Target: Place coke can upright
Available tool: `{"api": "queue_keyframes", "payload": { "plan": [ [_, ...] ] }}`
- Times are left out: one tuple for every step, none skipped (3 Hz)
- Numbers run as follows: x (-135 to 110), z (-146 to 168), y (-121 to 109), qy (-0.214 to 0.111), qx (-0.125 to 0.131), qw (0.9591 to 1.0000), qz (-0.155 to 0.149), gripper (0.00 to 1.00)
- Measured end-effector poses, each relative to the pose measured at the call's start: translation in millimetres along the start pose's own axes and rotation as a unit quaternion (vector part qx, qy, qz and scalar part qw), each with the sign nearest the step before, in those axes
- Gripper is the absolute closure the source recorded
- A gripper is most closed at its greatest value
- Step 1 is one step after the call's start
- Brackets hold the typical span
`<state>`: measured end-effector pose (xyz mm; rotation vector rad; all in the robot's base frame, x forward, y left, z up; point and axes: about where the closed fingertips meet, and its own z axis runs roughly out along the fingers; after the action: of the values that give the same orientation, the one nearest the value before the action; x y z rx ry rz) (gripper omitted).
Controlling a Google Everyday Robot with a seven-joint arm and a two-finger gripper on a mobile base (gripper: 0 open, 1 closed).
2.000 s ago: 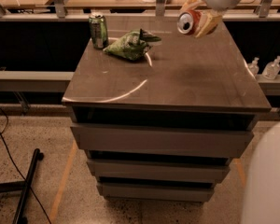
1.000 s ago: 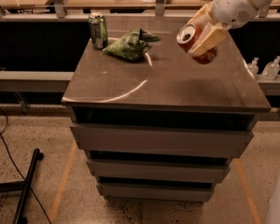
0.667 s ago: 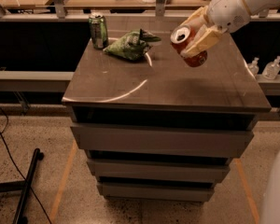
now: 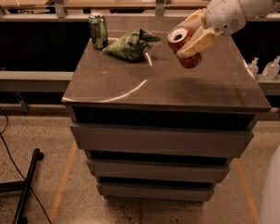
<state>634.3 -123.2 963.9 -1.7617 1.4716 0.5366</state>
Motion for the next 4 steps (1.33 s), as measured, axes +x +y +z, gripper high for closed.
{"api": "queue_keyframes", "payload": {
  "plan": [
    [10.7, 15.7, -5.0, -0.124, -0.008, 0.9902, 0.064, 1.0],
    [24.9, 29.1, -11.8, -0.267, -0.021, 0.9539, 0.135, 1.0],
    [34.6, 23.7, -16.6, -0.341, -0.018, 0.9245, 0.17, 0.85],
    [31.5, 25.9, -17.8, -0.343, -0.02, 0.9236, 0.17, 0.61]
  ]
}}
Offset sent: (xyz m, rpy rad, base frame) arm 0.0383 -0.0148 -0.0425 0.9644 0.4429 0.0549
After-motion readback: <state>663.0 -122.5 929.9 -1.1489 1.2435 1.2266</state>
